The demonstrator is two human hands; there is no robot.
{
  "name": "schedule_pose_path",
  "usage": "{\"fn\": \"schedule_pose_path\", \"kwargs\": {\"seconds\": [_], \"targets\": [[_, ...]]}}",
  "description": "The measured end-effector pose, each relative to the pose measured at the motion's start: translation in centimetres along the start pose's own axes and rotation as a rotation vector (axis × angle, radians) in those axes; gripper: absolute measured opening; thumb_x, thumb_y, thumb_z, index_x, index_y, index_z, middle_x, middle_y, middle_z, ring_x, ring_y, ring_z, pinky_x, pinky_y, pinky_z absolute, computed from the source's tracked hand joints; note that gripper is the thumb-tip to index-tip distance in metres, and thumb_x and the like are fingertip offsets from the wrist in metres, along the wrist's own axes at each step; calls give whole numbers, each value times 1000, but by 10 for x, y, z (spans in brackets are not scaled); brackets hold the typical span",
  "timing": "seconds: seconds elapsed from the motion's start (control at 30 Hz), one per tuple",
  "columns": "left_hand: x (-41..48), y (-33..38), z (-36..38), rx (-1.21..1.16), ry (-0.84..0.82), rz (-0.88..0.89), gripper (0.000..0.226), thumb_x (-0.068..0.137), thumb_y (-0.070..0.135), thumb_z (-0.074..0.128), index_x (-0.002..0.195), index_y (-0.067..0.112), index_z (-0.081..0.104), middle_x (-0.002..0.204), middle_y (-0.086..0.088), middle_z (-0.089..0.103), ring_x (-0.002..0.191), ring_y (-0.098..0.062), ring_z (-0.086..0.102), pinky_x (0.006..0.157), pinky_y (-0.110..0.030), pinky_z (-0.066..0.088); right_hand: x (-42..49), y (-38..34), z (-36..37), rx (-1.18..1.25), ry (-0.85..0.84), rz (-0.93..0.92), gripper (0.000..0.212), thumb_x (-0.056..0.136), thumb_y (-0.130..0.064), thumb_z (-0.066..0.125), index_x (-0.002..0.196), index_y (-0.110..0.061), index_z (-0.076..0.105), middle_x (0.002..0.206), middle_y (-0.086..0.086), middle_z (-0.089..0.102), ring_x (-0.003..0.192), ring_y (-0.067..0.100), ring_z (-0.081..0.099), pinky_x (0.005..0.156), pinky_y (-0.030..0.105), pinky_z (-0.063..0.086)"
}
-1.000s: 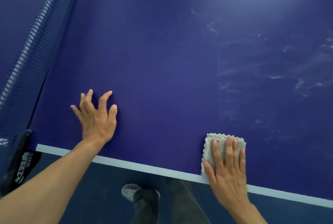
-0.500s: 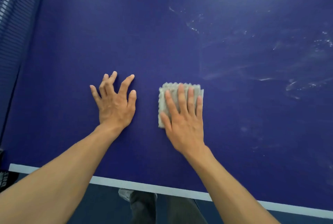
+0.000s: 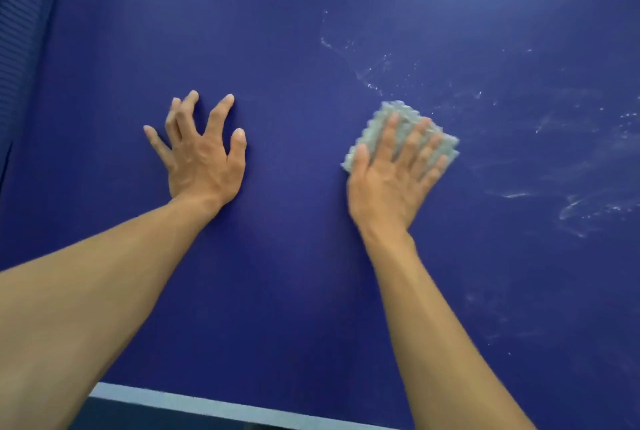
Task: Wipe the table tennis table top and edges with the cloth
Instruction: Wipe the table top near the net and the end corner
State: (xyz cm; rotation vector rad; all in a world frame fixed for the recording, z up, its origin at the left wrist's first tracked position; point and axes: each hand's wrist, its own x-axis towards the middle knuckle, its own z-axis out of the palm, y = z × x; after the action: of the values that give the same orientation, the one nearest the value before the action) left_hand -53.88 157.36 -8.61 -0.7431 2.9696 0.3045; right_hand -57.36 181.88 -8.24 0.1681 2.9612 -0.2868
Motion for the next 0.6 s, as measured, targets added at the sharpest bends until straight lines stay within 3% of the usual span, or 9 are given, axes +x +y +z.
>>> {"fn": "schedule_pose_path", "kwargs": {"seconds": [0.1,0.2,0.3,0.47,0.53,0.6], "targets": [[1,1,-3,-20,10,-2,58,100,55,26,155,38,33,162,-7,19,156,-31,14,122,-70,2,-27,-34,9,17,10,-255,68,109,-51,28,168,-21,13,174,19,1,160,41,-3,127,63,5],[0,2,-4,-45,23,7,57,102,51,24,155,35,36,162,-8,20,155,-32,15,122,-71,2,-54,-7,10,-14,-32,-433,67,109,-50,37,167,-23,18,174,16,6,161,38,1,128,62,10],[3,1,-4,-52,26,10,57,102,51,26,155,33,37,162,-9,21,155,-33,16,121,-71,2,-25,25,-5,-83,-26,-319,65,110,-51,30,168,-25,15,174,16,5,161,38,1,128,61,7],[4,2,-3,-29,1,10,59,101,52,26,155,34,35,163,-11,20,156,-34,14,121,-71,1,102,-13,-24,26,-36,174,69,109,-53,15,167,-23,-8,173,19,-14,159,39,-16,125,63,-10],[4,2,-4,-34,3,9,58,101,51,26,155,33,36,163,-11,20,156,-34,13,121,-71,1,141,-51,-23,59,-36,201,71,110,-52,15,166,-19,-10,172,22,-15,158,41,-17,124,64,-12],[5,3,-4,-37,3,3,58,101,50,27,155,34,36,163,-10,20,156,-34,13,121,-71,1,152,-90,-18,44,-73,79,71,110,-52,14,166,-18,-11,171,22,-15,158,41,-17,124,64,-14]]}}
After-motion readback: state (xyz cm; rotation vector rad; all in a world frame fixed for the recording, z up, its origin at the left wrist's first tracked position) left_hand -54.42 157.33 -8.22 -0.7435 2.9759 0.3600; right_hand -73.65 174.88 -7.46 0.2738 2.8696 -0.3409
